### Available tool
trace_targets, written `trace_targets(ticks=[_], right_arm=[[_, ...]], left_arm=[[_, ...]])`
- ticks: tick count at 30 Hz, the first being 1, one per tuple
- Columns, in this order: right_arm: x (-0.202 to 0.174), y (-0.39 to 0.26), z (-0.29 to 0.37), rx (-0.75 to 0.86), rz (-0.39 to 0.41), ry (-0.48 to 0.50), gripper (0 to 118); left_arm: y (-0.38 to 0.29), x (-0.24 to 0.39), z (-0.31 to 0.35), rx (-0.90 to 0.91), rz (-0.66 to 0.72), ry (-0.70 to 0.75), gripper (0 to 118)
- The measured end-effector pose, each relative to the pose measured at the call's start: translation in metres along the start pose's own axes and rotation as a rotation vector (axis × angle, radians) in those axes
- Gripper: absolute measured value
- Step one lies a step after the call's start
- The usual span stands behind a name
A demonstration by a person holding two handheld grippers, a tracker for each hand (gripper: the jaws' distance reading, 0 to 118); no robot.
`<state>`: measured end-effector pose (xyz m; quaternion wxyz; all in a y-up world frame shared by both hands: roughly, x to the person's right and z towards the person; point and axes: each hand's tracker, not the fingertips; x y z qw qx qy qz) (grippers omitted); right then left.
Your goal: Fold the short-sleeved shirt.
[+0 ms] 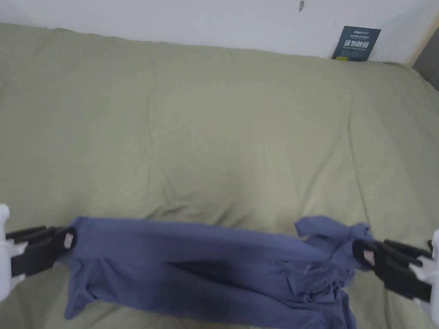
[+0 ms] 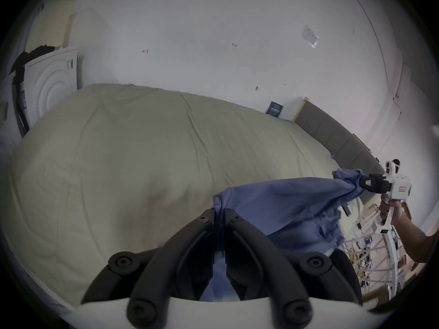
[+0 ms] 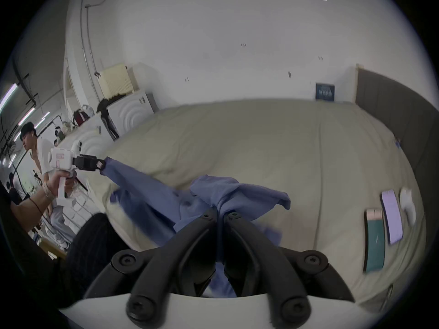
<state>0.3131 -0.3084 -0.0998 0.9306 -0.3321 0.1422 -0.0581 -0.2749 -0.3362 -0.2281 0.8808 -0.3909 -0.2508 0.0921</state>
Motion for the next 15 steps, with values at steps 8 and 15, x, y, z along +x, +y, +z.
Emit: trace_targets(ticks=[8, 15], right_arm=[[0.008, -0.074, -0.032, -0.135, -0.151, -0.144, 35], [-0.026, -0.044, 0.044, 0.075, -0.232, -0.189, 116]], left_arm=[[-0.062, 0.002, -0.038, -0.106, -0.006, 0.06, 24], [-0.06, 0.046, 0.037, 0.187, -0.088, 0.17, 118]])
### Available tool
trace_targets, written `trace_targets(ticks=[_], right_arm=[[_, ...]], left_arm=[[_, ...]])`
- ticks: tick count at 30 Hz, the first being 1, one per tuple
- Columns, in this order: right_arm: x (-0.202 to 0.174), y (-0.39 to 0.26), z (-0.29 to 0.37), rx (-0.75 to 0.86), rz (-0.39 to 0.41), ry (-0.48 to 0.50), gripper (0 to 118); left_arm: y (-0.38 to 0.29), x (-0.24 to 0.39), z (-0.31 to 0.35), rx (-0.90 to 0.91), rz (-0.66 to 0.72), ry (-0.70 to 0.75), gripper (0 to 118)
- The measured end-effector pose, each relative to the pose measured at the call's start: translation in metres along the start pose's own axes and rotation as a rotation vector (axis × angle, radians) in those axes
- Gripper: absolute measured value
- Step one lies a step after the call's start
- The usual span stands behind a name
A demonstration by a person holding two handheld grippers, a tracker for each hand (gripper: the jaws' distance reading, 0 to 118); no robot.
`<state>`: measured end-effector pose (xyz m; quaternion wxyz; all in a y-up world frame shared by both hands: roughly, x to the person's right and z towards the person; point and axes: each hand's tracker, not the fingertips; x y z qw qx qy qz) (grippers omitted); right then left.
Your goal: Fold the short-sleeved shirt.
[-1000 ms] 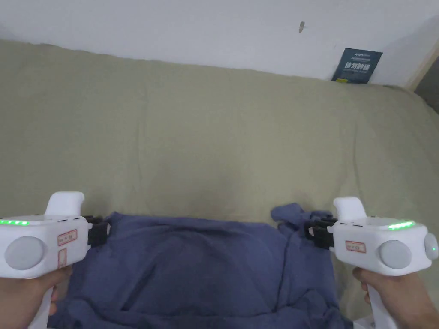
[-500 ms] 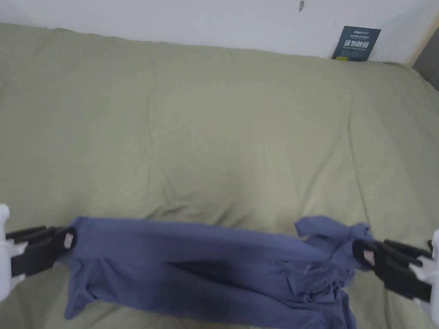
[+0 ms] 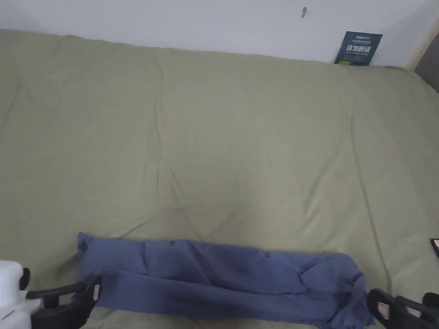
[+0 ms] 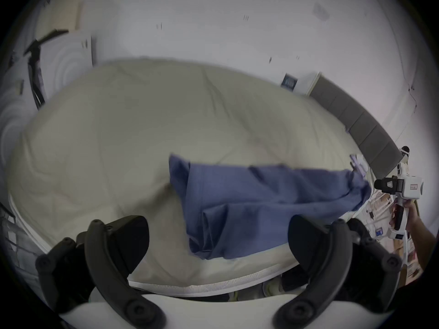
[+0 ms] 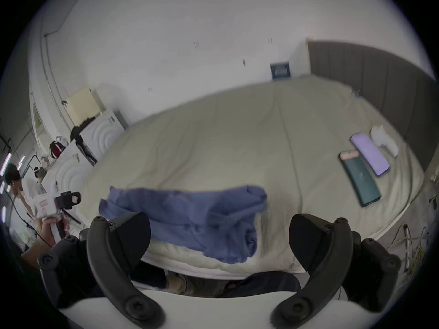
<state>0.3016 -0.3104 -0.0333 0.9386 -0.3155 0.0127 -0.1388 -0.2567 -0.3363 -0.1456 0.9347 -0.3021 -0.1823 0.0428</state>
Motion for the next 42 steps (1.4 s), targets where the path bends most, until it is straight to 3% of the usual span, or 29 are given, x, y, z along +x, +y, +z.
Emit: trace_targets(ticks=[3, 6, 7, 10, 11, 12, 13, 14, 17, 19, 22, 23, 26, 27, 28, 29, 30, 31, 37, 40, 42], right_arm=[[-0.041, -0.003, 0.027, 0.169, 0.045, -0.048, 116], [-0.079, -0.017, 0.033, 0.316, 0.067, -0.117, 111], [-0.088, -0.022, 0.034, 0.344, 0.056, -0.086, 97], [-0.105, -0.036, 0.03, 0.414, 0.028, 0.019, 67], [-0.114, -0.038, 0.026, 0.398, 0.042, -0.026, 30], [-0.119, -0.038, 0.023, 0.391, 0.067, -0.073, 2], [-0.12, -0.039, 0.021, 0.39, 0.064, -0.027, 2], [-0.121, -0.035, 0.018, 0.345, 0.055, 0.058, 2], [-0.131, -0.032, 0.018, 0.344, 0.108, 0.035, 2], [-0.135, -0.029, 0.018, 0.33, 0.124, 0.045, 2], [-0.138, -0.031, 0.019, 0.318, 0.135, 0.052, 2], [-0.14, -0.031, 0.018, 0.314, 0.136, 0.047, 2], [-0.145, -0.035, 0.017, 0.296, 0.114, 0.049, 2], [-0.148, -0.036, 0.017, 0.293, 0.113, 0.044, 2], [-0.149, -0.039, 0.017, 0.289, 0.111, 0.042, 2], [-0.15, -0.04, 0.017, 0.284, 0.109, 0.04, 2], [-0.152, -0.041, 0.017, 0.279, 0.105, 0.038, 2], [-0.153, -0.042, 0.016, 0.272, 0.103, 0.036, 2], [-0.156, -0.044, 0.015, 0.247, 0.106, 0.02, 2], [-0.159, -0.041, 0.014, 0.243, 0.111, 0.021, 2], [-0.161, -0.039, 0.013, 0.243, 0.12, 0.026, 2]], left_arm=[[-0.013, 0.019, 0.038, 0.304, -0.051, 0.128, 118], [-0.021, 0.042, 0.056, 0.41, -0.13, 0.271, 118], [-0.024, 0.047, 0.057, 0.417, -0.15, 0.295, 111], [-0.023, 0.048, 0.057, 0.353, -0.146, 0.191, 96], [-0.022, 0.049, 0.053, 0.321, -0.168, 0.23, 64], [-0.022, 0.048, 0.051, 0.309, -0.185, 0.258, 12], [-0.022, 0.043, 0.052, 0.322, -0.174, 0.227, 9], [-0.02, 0.036, 0.051, 0.292, -0.137, 0.169, 9], [-0.013, 0.015, 0.04, 0.199, -0.065, 0.158, 9], [-0.005, -0.015, 0.027, 0.111, 0.131, 0.043, 9], [-0.005, -0.087, -0.018, -0.177, 0.549, -0.26, 9], [-0.009, -0.103, -0.034, -0.223, 0.57, -0.305, 9], [-0.002, -0.123, -0.06, -0.272, 0.332, -0.2, 9], [0.0, -0.119, -0.064, -0.285, 0.343, -0.268, 11], [-0.001, -0.128, -0.071, -0.287, 0.434, -0.381, 24], [-0.002, -0.138, -0.077, -0.297, 0.553, -0.469, 54], [-0.003, -0.143, -0.083, -0.287, 0.635, -0.515, 107], [-0.003, -0.141, -0.085, -0.288, 0.678, -0.54, 118], [-0.039, -0.171, -0.129, -0.412, 0.921, -0.784, 118], [-0.06, -0.172, -0.155, -0.507, 0.872, -0.759, 118], [-0.058, -0.164, -0.169, -0.465, 0.912, -0.947, 118]])
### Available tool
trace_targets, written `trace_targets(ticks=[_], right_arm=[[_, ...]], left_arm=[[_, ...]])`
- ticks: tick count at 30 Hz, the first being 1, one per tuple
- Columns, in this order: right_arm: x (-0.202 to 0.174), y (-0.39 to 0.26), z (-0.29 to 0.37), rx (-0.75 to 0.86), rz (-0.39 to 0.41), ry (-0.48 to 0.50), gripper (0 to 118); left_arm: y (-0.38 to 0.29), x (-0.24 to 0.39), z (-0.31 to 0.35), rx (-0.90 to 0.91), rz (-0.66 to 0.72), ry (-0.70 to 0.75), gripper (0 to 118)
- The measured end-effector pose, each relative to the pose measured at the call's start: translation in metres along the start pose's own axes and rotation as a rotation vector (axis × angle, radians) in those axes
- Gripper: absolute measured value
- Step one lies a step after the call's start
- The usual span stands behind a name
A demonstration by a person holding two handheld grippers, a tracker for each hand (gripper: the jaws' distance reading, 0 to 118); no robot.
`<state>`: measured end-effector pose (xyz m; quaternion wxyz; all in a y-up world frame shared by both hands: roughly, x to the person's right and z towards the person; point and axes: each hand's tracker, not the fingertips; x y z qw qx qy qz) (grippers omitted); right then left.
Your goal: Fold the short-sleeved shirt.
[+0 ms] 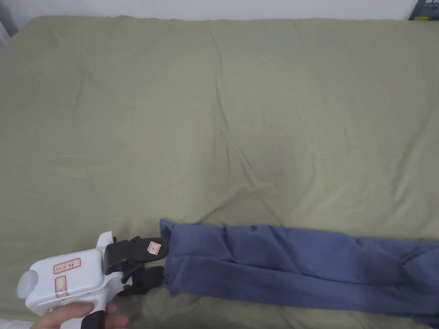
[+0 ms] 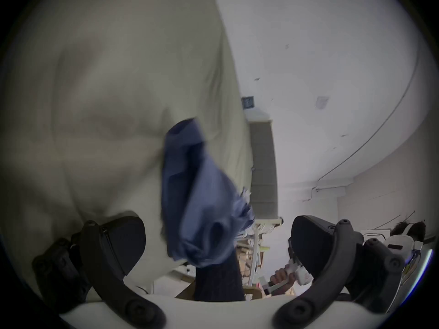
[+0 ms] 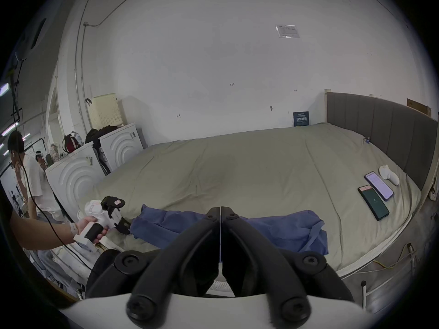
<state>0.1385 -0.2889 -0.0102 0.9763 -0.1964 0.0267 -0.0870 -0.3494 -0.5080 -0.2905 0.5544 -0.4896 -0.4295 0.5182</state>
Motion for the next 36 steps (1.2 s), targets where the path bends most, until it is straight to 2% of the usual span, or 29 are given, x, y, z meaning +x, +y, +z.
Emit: trace_targets(ticks=[2, 3, 8, 12, 14, 15, 16, 17, 19, 21, 23, 26, 29, 32, 33, 36], right_arm=[[-0.003, 0.001, -0.001, 0.003, 0.006, 0.005, 2], [-0.003, 0.001, -0.002, 0.003, 0.007, 0.012, 2], [-0.009, 0.002, -0.005, 0.002, 0.009, 0.024, 2], [-0.01, -0.001, -0.005, -0.004, -0.002, 0.032, 2], [-0.009, -0.004, -0.008, -0.019, 0.003, 0.033, 2], [-0.009, -0.005, -0.008, -0.023, 0.004, 0.031, 2], [-0.009, -0.005, -0.008, -0.023, 0.003, 0.031, 2], [-0.009, -0.005, -0.007, -0.022, -0.002, 0.033, 2], [-0.01, -0.005, -0.007, -0.02, -0.014, 0.034, 2], [-0.009, -0.006, -0.006, -0.02, -0.016, 0.031, 2], [-0.009, -0.006, -0.005, -0.024, -0.016, 0.028, 2], [-0.007, -0.008, -0.004, -0.026, -0.022, 0.028, 2], [-0.004, -0.01, -0.003, -0.022, -0.031, 0.025, 2], [-0.002, -0.013, -0.004, -0.019, -0.047, 0.032, 2], [-0.002, -0.013, -0.004, -0.019, -0.048, 0.034, 2], [-0.002, -0.015, -0.004, -0.018, -0.05, 0.044, 2]], left_arm=[[0.007, -0.008, -0.023, -0.022, 0.098, -0.047, 118], [0.009, -0.01, -0.034, -0.034, 0.092, -0.064, 118], [0.012, -0.005, -0.07, -0.05, -0.082, -0.07, 118], [0.007, 0.0, -0.077, -0.042, -0.108, -0.043, 118], [0.006, 0.006, -0.081, -0.032, -0.12, 0.027, 112], [0.005, 0.009, -0.083, -0.025, -0.116, 0.064, 88], [0.005, 0.011, -0.084, -0.016, -0.12, 0.09, 40], [-0.007, 0.018, -0.056, 0.007, -0.11, 0.162, 12], [-0.013, 0.011, -0.054, 0.06, -0.032, 0.353, 12], [-0.018, 0.018, -0.052, 0.062, -0.066, 0.243, 12], [-0.021, 0.037, -0.047, 0.108, -0.108, 0.317, 12], [-0.019, 0.06, -0.026, 0.183, -0.141, 0.308, 12], [-0.013, 0.084, 0.002, 0.239, -0.239, 0.407, 12], [-0.006, 0.098, 0.028, 0.279, -0.235, 0.461, 12], [-0.011, 0.108, 0.025, 0.27, -0.261, 0.509, 12], [-0.023, 0.138, 0.007, 0.224, -0.454, 0.775, 12]])
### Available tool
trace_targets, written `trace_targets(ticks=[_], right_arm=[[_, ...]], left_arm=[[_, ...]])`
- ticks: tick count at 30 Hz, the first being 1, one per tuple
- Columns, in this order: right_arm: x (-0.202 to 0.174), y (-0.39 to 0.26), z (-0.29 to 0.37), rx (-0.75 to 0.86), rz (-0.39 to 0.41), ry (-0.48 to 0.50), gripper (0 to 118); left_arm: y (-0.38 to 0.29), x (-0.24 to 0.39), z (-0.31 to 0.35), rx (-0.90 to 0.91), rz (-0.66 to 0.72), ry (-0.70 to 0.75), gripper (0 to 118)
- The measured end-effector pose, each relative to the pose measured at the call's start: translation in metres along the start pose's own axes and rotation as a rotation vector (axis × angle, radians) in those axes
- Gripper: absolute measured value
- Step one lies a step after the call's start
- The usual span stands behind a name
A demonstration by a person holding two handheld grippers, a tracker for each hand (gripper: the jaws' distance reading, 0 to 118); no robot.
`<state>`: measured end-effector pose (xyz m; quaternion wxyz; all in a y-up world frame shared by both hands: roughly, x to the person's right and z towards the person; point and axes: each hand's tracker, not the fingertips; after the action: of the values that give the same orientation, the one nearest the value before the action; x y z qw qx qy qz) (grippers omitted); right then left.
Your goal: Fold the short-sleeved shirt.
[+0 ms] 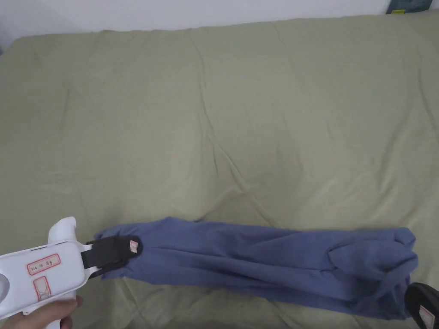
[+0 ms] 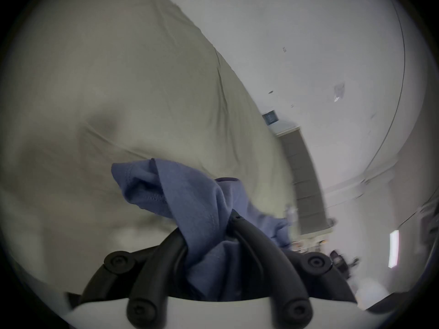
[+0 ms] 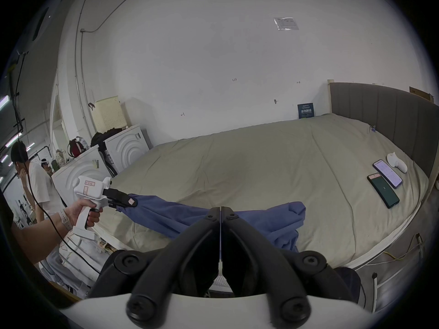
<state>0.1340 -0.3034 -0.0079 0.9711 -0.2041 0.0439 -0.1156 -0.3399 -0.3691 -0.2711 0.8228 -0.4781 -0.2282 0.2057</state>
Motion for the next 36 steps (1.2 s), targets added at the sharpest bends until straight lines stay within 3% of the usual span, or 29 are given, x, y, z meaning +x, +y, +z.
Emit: trace_targets(ticks=[6, 12, 16, 17, 18, 19, 21, 22, 25, 26, 29, 30, 31, 32, 33, 34, 36], right_arm=[[0.005, -0.003, -0.001, -0.004, -0.011, 0.013, 2], [0.019, -0.008, 0.008, 0.002, -0.039, 0.009, 2], [0.031, -0.009, 0.018, 0.011, -0.075, -0.008, 2], [0.033, -0.009, 0.019, 0.013, -0.08, -0.012, 2], [0.035, -0.009, 0.021, 0.014, -0.086, -0.012, 2], [0.037, -0.009, 0.023, 0.02, -0.096, -0.008, 2], [0.038, -0.009, 0.024, 0.028, -0.108, -0.002, 2], [0.037, -0.009, 0.023, 0.027, -0.107, -0.002, 2], [0.035, -0.011, 0.018, 0.017, -0.094, -0.002, 2], [0.035, -0.011, 0.016, 0.014, -0.097, 0.001, 2], [0.032, -0.013, 0.011, 0.002, -0.111, 0.015, 2], [0.031, -0.015, 0.01, -0.002, -0.109, 0.017, 2], [0.03, -0.015, 0.009, -0.008, -0.107, 0.021, 2], [0.029, -0.016, 0.008, -0.013, -0.104, 0.026, 2], [0.028, -0.016, 0.007, -0.018, -0.103, 0.031, 2], [0.028, -0.017, 0.007, -0.021, -0.101, 0.032, 2], [0.028, -0.017, 0.008, -0.025, -0.098, 0.033, 2]], left_arm=[[-0.023, 0.118, -0.028, 0.101, -0.423, 0.35, 12], [-0.088, 0.212, -0.123, 0.135, -0.784, 0.523, 12], [-0.109, 0.209, -0.172, 0.068, -0.8, 0.534, 17], [-0.111, 0.204, -0.176, 0.075, -0.788, 0.536, 36], [-0.11, 0.202, -0.176, 0.068, -0.775, 0.537, 93], [-0.108, 0.201, -0.171, 0.051, -0.748, 0.479, 118], [-0.101, 0.196, -0.153, -0.062, -0.625, 0.258, 114], [-0.092, 0.197, -0.142, 0.025, -0.549, 0.077, 112], [-0.078, 0.177, -0.104, 0.034, -0.272, -0.177, 118], [-0.076, 0.17, -0.092, 0.074, -0.224, -0.225, 118], [-0.064, 0.147, -0.068, 0.143, -0.204, -0.176, 118], [-0.06, 0.138, -0.065, 0.158, -0.197, -0.165, 117], [-0.054, 0.127, -0.065, 0.149, -0.178, -0.17, 109], [-0.049, 0.118, -0.067, 0.134, -0.135, -0.195, 82], [-0.048, 0.116, -0.073, 0.128, -0.104, -0.21, 17], [-0.047, 0.114, -0.081, 0.145, -0.077, -0.177, 7], [-0.042, 0.109, -0.101, 0.139, -0.095, -0.204, 7]])
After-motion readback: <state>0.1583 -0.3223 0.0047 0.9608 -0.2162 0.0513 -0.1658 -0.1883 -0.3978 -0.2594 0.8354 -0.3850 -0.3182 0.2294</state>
